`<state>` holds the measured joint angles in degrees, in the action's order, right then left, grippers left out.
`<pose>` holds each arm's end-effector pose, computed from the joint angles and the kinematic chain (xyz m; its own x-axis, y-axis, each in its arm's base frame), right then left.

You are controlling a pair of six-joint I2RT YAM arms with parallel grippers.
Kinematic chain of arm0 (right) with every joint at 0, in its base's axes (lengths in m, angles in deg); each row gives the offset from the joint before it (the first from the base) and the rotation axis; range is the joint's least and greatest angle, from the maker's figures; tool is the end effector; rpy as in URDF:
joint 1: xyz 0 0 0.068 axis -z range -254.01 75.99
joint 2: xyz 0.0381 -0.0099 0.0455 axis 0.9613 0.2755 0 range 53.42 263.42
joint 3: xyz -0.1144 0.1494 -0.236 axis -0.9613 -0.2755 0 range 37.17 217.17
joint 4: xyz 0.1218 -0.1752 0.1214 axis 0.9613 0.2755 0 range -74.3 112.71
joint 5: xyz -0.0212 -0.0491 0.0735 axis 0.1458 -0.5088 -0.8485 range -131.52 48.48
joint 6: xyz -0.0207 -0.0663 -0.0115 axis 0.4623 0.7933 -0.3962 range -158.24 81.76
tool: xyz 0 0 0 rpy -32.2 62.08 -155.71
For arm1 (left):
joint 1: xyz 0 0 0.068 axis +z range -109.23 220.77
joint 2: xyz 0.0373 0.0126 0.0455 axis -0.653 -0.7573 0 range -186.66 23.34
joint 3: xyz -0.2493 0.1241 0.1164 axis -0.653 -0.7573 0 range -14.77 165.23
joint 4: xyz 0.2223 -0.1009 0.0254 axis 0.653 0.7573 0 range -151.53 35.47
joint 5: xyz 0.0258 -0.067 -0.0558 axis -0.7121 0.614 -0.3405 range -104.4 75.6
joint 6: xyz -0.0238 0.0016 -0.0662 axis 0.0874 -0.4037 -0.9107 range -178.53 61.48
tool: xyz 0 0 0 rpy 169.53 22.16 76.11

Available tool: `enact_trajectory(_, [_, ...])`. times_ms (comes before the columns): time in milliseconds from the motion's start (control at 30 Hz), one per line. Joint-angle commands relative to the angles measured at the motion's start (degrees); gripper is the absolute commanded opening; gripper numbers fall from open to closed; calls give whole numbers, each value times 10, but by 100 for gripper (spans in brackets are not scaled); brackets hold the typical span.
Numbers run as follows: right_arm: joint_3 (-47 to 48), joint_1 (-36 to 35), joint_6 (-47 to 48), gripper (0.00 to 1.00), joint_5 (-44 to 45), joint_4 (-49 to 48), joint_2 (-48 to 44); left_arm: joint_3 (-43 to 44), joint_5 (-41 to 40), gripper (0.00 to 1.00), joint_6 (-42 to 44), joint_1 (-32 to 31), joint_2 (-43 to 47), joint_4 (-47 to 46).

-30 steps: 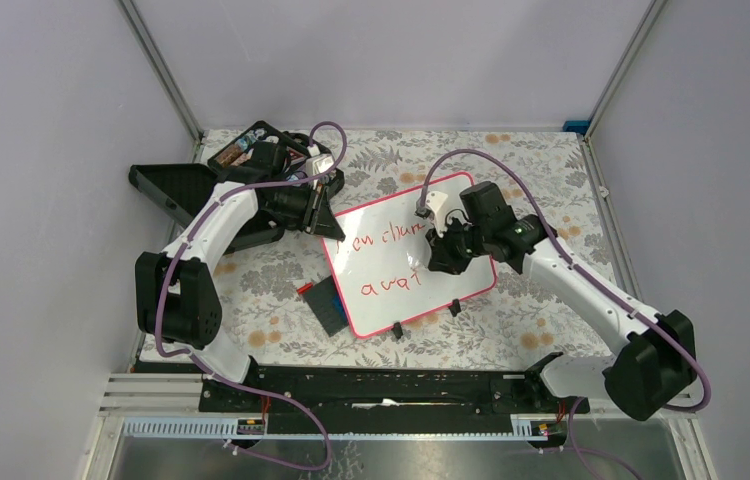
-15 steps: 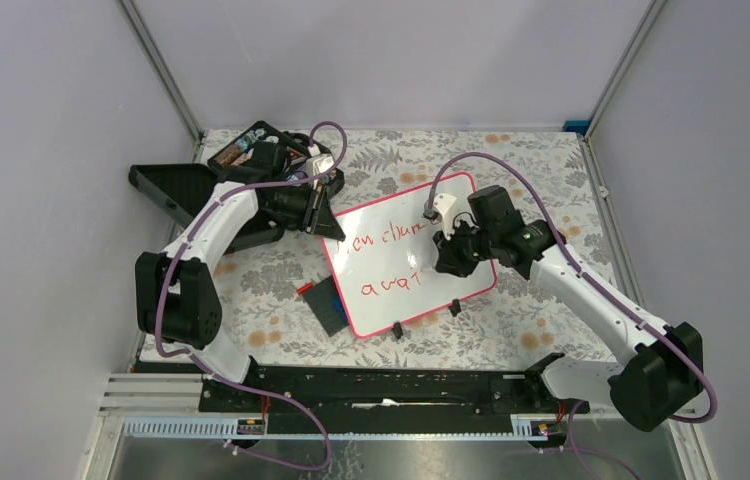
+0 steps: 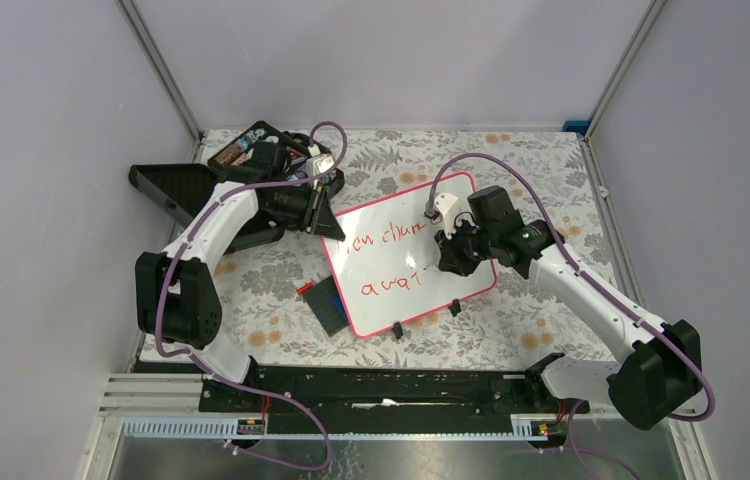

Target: Write a sentence on the whiteboard

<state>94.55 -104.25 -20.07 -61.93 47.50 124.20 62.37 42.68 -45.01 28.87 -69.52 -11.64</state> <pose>0.2050 0.1428 0.3058 -0.3691 -0.5534 -0.7467 -0.8413 0.5404 0.0153 0.2970 -0.1120 0.3072 -0.7610 0.2901 -0.5803 0.6471 0.4037 -0.6468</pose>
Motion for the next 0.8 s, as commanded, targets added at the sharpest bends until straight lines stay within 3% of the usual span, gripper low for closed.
enact_trajectory(0, [-4,13,8,0,26,-16,2,-11,-83,0,26,-20,-22,-3])
enact_trajectory(767, [5,41,28,0,22,7,-5,-9,-83,0,25,-20,-24,-2])
